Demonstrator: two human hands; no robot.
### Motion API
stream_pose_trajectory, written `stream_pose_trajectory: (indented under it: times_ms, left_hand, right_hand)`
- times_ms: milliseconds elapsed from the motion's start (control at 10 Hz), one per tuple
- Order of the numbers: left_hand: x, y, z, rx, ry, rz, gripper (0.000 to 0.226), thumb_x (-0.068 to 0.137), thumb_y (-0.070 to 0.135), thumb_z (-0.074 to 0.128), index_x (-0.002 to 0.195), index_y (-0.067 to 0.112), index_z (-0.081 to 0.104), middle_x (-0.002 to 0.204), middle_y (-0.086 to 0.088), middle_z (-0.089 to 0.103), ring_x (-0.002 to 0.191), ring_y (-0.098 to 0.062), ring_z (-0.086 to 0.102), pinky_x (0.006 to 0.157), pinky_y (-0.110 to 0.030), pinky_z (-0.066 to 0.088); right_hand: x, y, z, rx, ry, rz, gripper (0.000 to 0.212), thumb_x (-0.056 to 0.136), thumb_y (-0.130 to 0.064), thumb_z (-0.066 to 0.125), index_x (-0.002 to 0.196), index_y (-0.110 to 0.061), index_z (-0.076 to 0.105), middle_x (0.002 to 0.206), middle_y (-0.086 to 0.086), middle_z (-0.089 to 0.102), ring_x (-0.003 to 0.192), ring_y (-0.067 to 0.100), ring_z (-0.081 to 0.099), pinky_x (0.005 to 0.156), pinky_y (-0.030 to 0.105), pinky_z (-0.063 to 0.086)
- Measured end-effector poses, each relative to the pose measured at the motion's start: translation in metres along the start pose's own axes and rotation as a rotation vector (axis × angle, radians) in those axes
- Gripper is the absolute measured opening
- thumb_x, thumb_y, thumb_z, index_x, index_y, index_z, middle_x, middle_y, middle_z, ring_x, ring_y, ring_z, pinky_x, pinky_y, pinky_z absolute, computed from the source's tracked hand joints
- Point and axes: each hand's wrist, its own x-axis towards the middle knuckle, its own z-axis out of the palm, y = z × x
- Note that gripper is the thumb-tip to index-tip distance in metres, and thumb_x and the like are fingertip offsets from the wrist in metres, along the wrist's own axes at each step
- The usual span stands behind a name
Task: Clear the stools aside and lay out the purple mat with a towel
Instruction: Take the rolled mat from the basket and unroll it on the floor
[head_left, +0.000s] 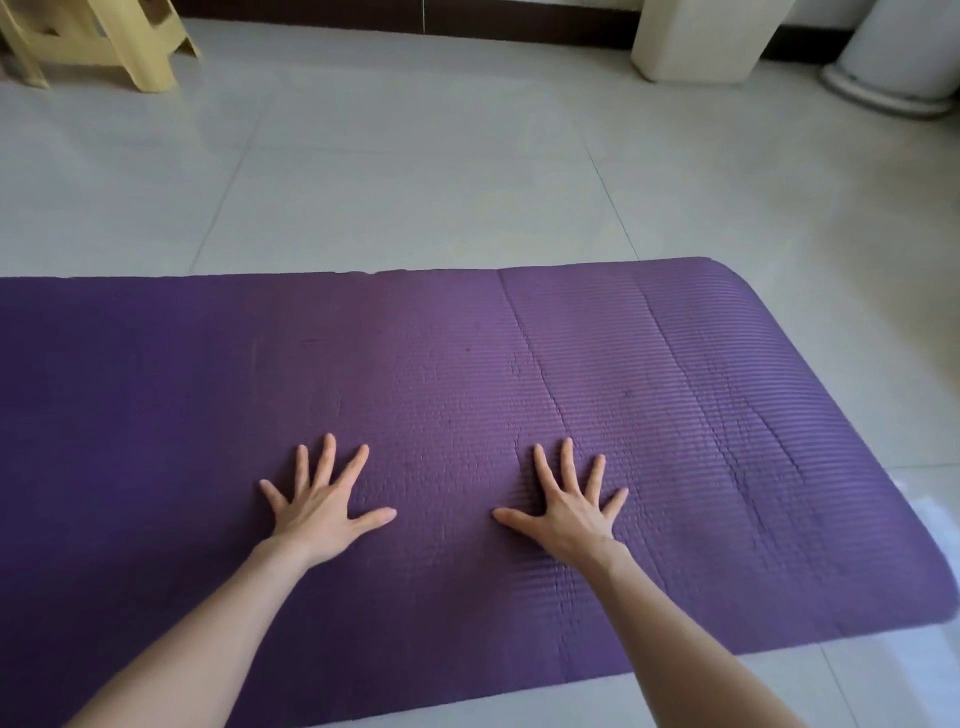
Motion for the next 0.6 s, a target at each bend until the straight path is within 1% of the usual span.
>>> stream_pose_trajectory:
  times_ms: [100, 200, 300, 400, 500, 600]
  left_hand:
    - [-0.004, 0.021, 0.002, 0.016, 0.004, 0.073, 0.104, 0.065, 0.087, 0.033, 0.149, 0.041, -0.007, 0.156, 0.001, -0.029, 0.143, -0.030, -0.026, 0.107, -0.071, -0.004]
    - [-0.007, 0.049, 0.015, 0.051, -0.045, 0.137, 0.121, 0.039, 0.095, 0.014, 0.146, 0.045, -0.013, 0.154, 0.002, -0.033, 0.142, -0.030, -0.030, 0.104, -0.073, -0.005]
    - [-0.002, 0.057, 0.020, 0.087, -0.082, 0.133, 0.124, 0.035, 0.096, 0.014, 0.145, 0.046, -0.016, 0.154, 0.001, -0.034, 0.141, -0.032, -0.031, 0.103, -0.075, -0.004]
    - [-0.005, 0.058, 0.021, 0.107, -0.088, 0.128, 0.111, 0.058, 0.090, 0.037, 0.145, 0.045, -0.016, 0.154, 0.000, -0.034, 0.141, -0.033, -0.030, 0.104, -0.075, -0.002]
    - [-0.009, 0.058, 0.022, 0.117, -0.087, 0.140, 0.107, 0.066, 0.084, 0.044, 0.145, 0.045, -0.016, 0.154, -0.001, -0.034, 0.141, -0.033, -0.030, 0.104, -0.075, -0.002]
    - [-0.011, 0.057, 0.023, 0.134, -0.080, 0.153, 0.108, 0.064, 0.085, 0.042, 0.145, 0.045, -0.016, 0.154, -0.001, -0.033, 0.141, -0.033, -0.029, 0.104, -0.074, -0.002]
  right_hand:
    - [-0.003, 0.016, -0.006, 0.017, 0.057, 0.068, 0.108, 0.068, -0.088, 0.039, 0.150, -0.038, -0.010, 0.159, -0.003, -0.025, 0.142, 0.041, -0.027, 0.106, 0.070, -0.011]
    - [-0.007, 0.053, -0.017, 0.011, 0.066, 0.159, 0.110, 0.066, -0.090, 0.037, 0.150, -0.039, -0.012, 0.158, -0.002, -0.027, 0.141, 0.041, -0.028, 0.105, 0.071, -0.011]
    - [-0.011, 0.077, -0.021, 0.006, 0.032, 0.175, 0.107, 0.066, -0.091, 0.035, 0.149, -0.042, -0.012, 0.158, -0.006, -0.026, 0.143, 0.037, -0.027, 0.105, 0.073, -0.008]
    - [-0.015, 0.079, -0.017, 0.027, 0.016, 0.172, 0.106, 0.066, -0.090, 0.034, 0.149, -0.043, -0.013, 0.158, -0.007, -0.025, 0.144, 0.036, -0.025, 0.106, 0.073, -0.005]
    - [-0.021, 0.079, -0.015, 0.035, 0.015, 0.184, 0.106, 0.066, -0.090, 0.035, 0.148, -0.043, -0.013, 0.158, -0.008, -0.025, 0.144, 0.036, -0.024, 0.106, 0.073, -0.004]
    - [-0.026, 0.081, -0.011, 0.044, 0.013, 0.196, 0.106, 0.066, -0.090, 0.034, 0.148, -0.044, -0.013, 0.158, -0.008, -0.025, 0.144, 0.036, -0.024, 0.105, 0.073, -0.004]
